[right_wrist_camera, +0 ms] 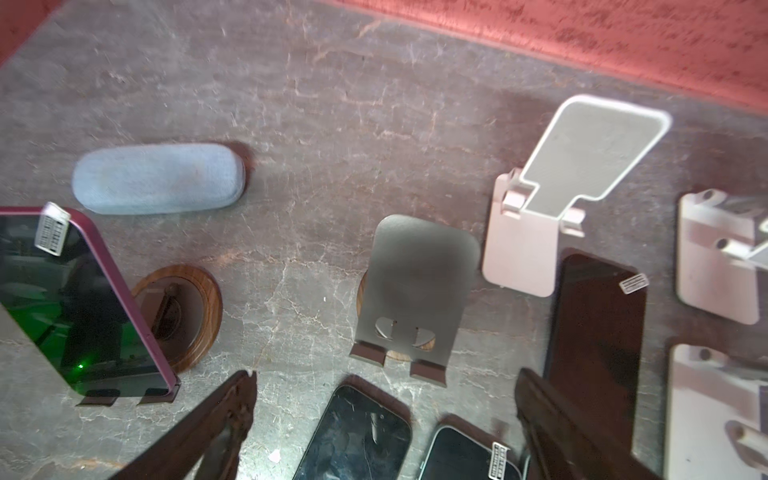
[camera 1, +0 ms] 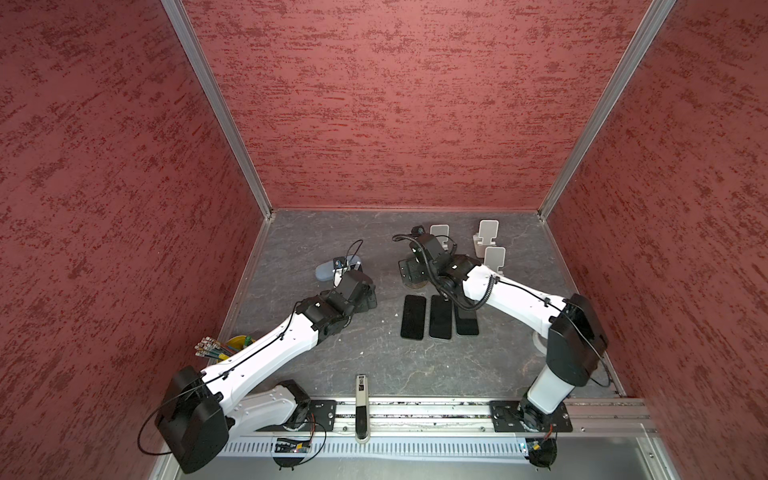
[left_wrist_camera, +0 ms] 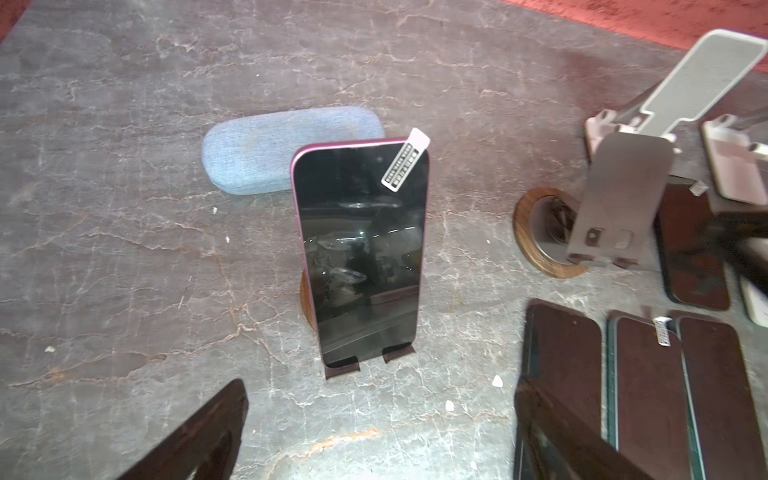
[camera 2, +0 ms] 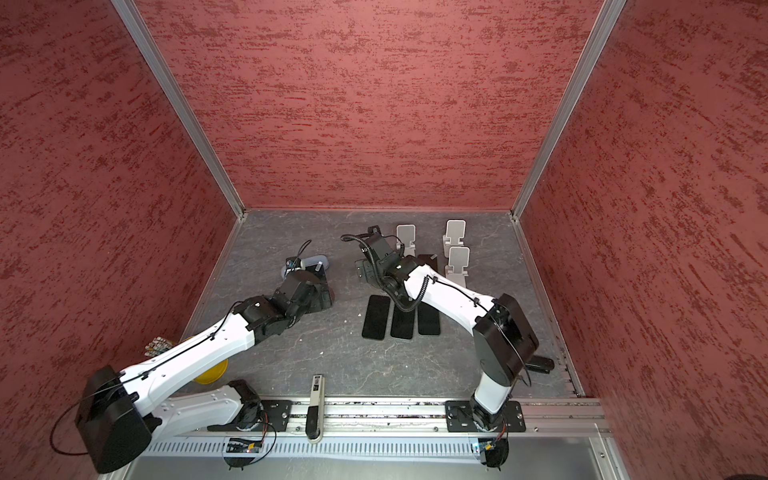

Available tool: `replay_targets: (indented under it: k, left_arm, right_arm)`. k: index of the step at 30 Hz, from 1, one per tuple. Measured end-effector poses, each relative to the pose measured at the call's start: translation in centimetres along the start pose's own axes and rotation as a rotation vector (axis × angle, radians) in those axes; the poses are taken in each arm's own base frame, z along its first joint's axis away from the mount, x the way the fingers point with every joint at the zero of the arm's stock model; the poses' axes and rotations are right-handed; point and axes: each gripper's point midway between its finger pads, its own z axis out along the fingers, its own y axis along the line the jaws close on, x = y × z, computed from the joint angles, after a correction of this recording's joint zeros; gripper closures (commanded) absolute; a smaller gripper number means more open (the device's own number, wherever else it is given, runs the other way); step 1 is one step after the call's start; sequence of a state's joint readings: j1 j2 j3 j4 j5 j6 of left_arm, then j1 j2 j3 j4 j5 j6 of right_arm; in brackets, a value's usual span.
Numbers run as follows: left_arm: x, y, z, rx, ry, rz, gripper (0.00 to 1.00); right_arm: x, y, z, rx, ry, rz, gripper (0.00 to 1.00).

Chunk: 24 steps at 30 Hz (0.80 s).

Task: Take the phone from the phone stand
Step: 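Move the left gripper over the pink-edged phone on its wooden stand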

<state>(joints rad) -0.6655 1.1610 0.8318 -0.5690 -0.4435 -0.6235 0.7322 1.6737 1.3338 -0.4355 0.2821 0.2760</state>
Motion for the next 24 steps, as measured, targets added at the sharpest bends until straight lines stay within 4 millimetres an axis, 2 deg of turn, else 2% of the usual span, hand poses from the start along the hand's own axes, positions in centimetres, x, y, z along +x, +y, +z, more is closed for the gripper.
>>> replay_targets:
  k: [6, 14, 18, 24]
  left_arm:
    - [-0.8, -0.4, 1.2, -0.032, 0.015, 0.005, 0.00]
    - [-0.8, -0.7, 2.8, -0.076, 0.048, 0.024, 0.00]
    - [-1.0, -0.9, 3.4, -0.096, 0.058, 0.029, 0.00]
    - [-0.4, -0.3, 4.7, -0.155, 0.082, 0.041, 0.00]
  right_arm:
    - [-0.9, -1.0, -1.5, -0.011, -0.047, 0.006, 0.01]
    - [0.4, -2.3, -1.2, -0.012, -0.035, 0.011, 0.01]
    - [0.5, -2.7, -1.2, -0.016, -0.040, 0.018, 0.01]
    - [1.0, -3.3, -1.5, -0.022, -0.045, 0.025, 0.01]
